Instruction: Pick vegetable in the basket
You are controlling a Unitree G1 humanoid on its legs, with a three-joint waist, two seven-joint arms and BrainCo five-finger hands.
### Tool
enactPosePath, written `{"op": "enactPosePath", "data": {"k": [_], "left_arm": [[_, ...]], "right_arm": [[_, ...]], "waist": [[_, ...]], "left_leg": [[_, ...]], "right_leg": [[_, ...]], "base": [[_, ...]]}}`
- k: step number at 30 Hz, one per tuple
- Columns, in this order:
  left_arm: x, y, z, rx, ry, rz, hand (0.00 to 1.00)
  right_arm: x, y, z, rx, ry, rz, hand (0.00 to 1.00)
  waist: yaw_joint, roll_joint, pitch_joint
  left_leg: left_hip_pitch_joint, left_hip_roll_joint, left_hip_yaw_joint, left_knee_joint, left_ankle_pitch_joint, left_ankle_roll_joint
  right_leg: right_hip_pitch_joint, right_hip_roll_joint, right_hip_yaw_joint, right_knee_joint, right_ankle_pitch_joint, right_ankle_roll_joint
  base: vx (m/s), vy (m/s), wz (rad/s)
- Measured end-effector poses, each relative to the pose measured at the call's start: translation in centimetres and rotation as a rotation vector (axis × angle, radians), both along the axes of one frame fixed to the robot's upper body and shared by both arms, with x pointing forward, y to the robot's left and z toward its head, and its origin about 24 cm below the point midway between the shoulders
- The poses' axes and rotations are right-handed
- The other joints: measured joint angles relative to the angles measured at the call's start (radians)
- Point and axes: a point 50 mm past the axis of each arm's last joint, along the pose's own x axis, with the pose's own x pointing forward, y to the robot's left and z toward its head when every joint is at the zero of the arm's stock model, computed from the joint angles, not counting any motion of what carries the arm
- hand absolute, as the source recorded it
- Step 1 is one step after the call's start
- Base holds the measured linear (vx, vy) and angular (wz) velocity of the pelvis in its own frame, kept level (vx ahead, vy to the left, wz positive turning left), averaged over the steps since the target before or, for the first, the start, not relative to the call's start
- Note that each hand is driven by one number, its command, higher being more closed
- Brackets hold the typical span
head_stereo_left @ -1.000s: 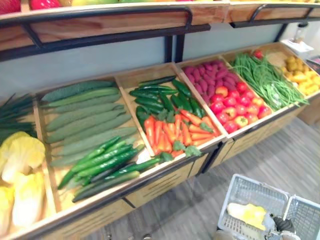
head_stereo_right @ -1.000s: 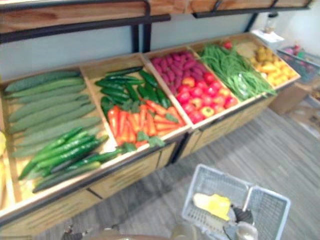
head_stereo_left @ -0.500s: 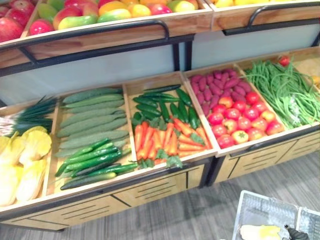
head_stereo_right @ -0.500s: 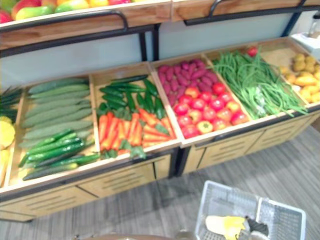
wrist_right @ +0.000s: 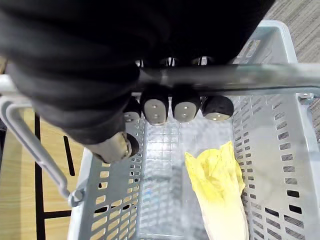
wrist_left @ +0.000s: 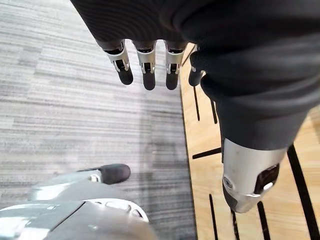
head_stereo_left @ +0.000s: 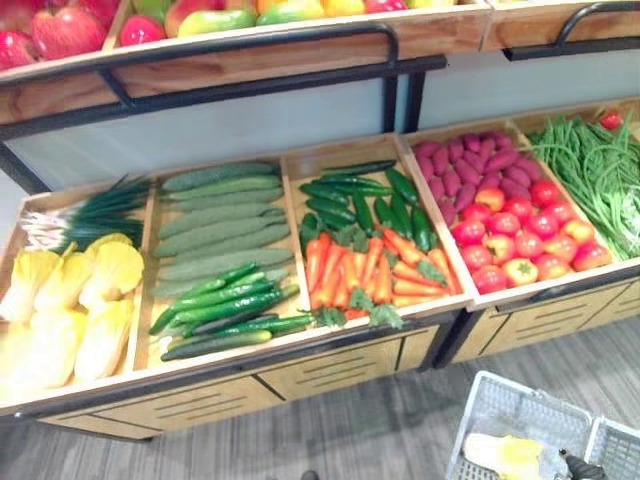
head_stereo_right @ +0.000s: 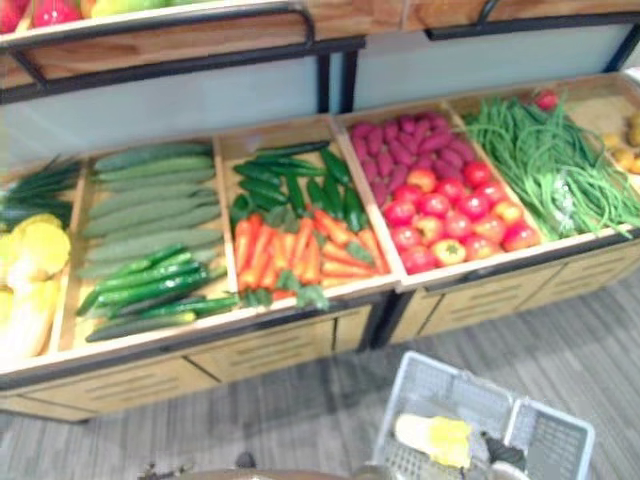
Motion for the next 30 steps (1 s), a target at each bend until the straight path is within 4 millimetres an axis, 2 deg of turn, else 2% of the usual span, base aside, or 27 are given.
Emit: {"op": "enactPosePath", "data": {"k": [3,6,8,10,12,16,21,30], "left_arm": [[0.0,0.0,0.0,0.007,-0.001,0.006,0.00],[0.6,0.3,0.3,0.043,-0.021,-0.001,0.00],[1.8,1.3,1.1,0.115,-0.074,-0.005,0.00],[3.1,2.9,2.5,0.237,-0.126,-0.040,0.00],[5.5,5.6,5.3,0.427,-0.229,-0.113,0.00],[8.4,9.3,10.0,0.746,-0.318,-0.270,0.00],[10.4,9.1,14.1,0.958,-0.440,-0.375,0.00],[13.0,7.2,19.1,1.152,-0.652,-0.509,0.00]], "right_arm": [[-0.2,0.0,-0.1,0.001,0.004,-0.001,1.00],[-0.6,0.4,-0.3,0.010,0.014,-0.006,1.00],[-0.8,0.8,-0.6,0.021,0.017,-0.008,1.00],[-0.8,1.2,-0.7,0.027,0.017,-0.009,1.00],[-0.6,1.3,-0.7,0.016,0.021,0.001,1.00],[-0.3,1.6,-0.7,-0.004,0.012,0.052,1.00],[0.2,1.7,-0.5,-0.019,0.012,0.107,1.00],[1.3,0.8,0.2,-0.060,-0.004,0.166,1.00]], "waist": [[0.000,0.007,-0.004],[0.000,-0.002,-0.007],[0.001,-0.011,-0.007],[0.001,-0.020,-0.006],[0.002,-0.031,-0.005],[0.001,-0.036,-0.008],[0.002,-0.050,-0.018],[0.002,-0.036,-0.027]], "left_leg": [[0.005,0.001,-0.002,-0.008,0.000,-0.002],[0.005,0.001,-0.004,-0.009,0.002,-0.004],[0.005,0.001,-0.007,-0.009,0.001,-0.005],[0.005,0.000,-0.013,-0.009,0.001,-0.005],[0.004,0.000,-0.014,-0.009,0.000,-0.005],[0.004,-0.002,-0.013,-0.009,-0.003,-0.004],[0.004,-0.003,-0.007,-0.009,-0.007,-0.004],[0.006,-0.004,0.015,-0.009,-0.015,0.000]], "right_leg": [[0.003,0.005,0.000,-0.005,0.000,0.000],[0.008,0.007,-0.002,-0.010,0.005,0.009],[0.011,0.007,-0.004,-0.012,0.006,0.009],[0.019,0.008,-0.006,-0.016,0.006,0.009],[0.019,0.008,-0.006,-0.018,0.006,0.008],[0.015,0.008,-0.001,-0.021,0.006,0.008],[0.012,0.008,0.005,-0.031,0.007,0.006],[0.007,0.013,0.031,-0.051,0.022,-0.007]], "base": [[0.04,-0.011,-0.03],[0.09,-0.003,0.01],[0.08,-0.001,0.04],[0.07,-0.004,0.04],[0.04,0.001,0.01],[-0.01,0.001,-0.02],[-0.01,0.002,-0.03],[0.02,0.003,-0.08]]}}
